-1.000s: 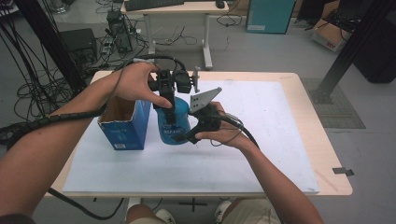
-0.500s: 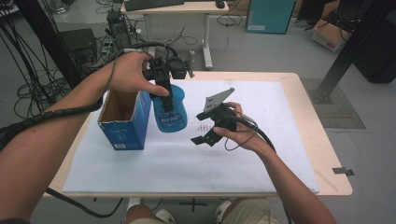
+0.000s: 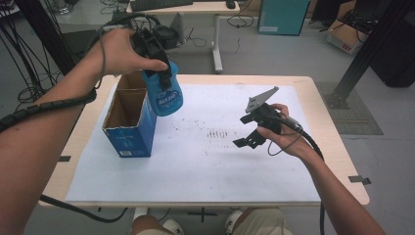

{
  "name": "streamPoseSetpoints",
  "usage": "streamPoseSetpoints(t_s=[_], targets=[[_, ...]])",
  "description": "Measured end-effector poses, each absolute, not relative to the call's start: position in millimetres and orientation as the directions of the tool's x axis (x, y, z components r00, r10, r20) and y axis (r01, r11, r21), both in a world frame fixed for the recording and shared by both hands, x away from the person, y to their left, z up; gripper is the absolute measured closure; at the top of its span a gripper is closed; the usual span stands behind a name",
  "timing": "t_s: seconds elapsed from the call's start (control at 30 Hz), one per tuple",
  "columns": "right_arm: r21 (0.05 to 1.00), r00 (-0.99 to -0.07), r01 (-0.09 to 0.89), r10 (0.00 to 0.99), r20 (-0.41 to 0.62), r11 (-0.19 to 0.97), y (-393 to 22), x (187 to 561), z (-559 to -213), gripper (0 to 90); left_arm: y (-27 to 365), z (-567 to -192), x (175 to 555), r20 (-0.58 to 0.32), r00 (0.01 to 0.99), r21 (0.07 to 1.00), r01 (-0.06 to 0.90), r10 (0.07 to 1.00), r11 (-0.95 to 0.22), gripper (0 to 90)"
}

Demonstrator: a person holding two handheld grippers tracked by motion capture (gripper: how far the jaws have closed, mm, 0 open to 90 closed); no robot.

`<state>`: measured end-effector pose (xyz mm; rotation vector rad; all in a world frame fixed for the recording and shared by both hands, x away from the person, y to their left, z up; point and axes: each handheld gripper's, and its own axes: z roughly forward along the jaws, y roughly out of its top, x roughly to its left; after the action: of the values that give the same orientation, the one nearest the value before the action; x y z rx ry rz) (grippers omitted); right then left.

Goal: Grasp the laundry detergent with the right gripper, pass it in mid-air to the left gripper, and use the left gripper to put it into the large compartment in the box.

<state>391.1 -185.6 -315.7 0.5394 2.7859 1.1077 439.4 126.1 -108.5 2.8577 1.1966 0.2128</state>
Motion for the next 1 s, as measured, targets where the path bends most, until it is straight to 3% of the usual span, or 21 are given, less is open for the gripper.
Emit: streamPoseSetpoints(t_s=[0.27, 0.53, 1.0], targets=[[0.673, -0.912, 0.32, 0.41, 0.027, 0.667, -215, 387, -304, 7.3, 154, -75, 443, 0.16, 0.541, 0.107, 0.822, 0.825, -0.56, 37.8], [0.672, -0.901, 0.321, 0.433, 0.0, 0.668, -232, 385, -294, 7.3, 187, -41, 442, 0.152, 0.336, 0.203, 0.91, 0.93, -0.362, 37.3], [0.687, -0.901, 0.307, 0.433, -0.013, 0.659, -236, 386, -299, 7.3, 205, -58, 458, 0.082, 0.241, 0.13, 0.959, 0.967, -0.25, 37.6]])
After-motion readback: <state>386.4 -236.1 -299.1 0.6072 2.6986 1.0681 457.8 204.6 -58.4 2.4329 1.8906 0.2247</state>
